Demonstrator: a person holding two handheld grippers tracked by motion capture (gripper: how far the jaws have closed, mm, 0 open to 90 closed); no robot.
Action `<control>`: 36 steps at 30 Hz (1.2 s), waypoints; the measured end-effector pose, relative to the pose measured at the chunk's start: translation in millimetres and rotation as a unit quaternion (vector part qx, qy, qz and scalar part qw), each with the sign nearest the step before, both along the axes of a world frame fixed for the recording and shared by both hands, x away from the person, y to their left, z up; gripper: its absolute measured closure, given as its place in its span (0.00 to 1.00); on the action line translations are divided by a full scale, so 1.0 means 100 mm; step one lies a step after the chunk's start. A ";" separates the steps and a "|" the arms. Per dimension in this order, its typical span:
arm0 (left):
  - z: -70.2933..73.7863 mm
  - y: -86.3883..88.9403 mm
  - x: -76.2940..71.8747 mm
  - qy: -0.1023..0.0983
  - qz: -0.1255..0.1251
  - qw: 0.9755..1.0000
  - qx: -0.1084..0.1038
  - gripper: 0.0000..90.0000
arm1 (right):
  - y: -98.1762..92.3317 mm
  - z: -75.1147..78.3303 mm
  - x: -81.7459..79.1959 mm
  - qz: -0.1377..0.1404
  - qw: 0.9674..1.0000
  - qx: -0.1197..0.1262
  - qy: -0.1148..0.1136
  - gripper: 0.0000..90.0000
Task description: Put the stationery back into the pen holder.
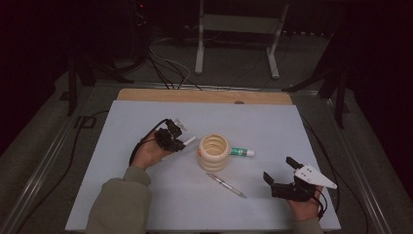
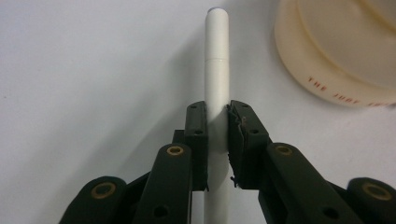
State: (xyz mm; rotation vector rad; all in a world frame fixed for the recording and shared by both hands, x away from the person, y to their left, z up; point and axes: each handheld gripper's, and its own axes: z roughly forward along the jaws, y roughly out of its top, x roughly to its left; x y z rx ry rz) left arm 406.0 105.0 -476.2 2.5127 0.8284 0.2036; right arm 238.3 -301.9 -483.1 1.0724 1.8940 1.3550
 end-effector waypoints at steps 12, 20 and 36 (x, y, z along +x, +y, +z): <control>0.15 0.02 -0.04 -0.020 0.018 0.999 -0.041 0.88 | 0.01 -0.01 0.00 0.001 1.000 -0.001 0.002 0.00; 0.24 0.04 -0.06 -0.037 0.025 0.997 -0.063 0.88 | 0.01 -0.01 0.00 0.001 1.000 -0.001 0.003 0.00; 0.52 0.01 -0.09 -0.076 0.032 0.991 -0.104 0.88 | 0.01 -0.01 0.01 0.001 1.000 -0.002 0.003 0.00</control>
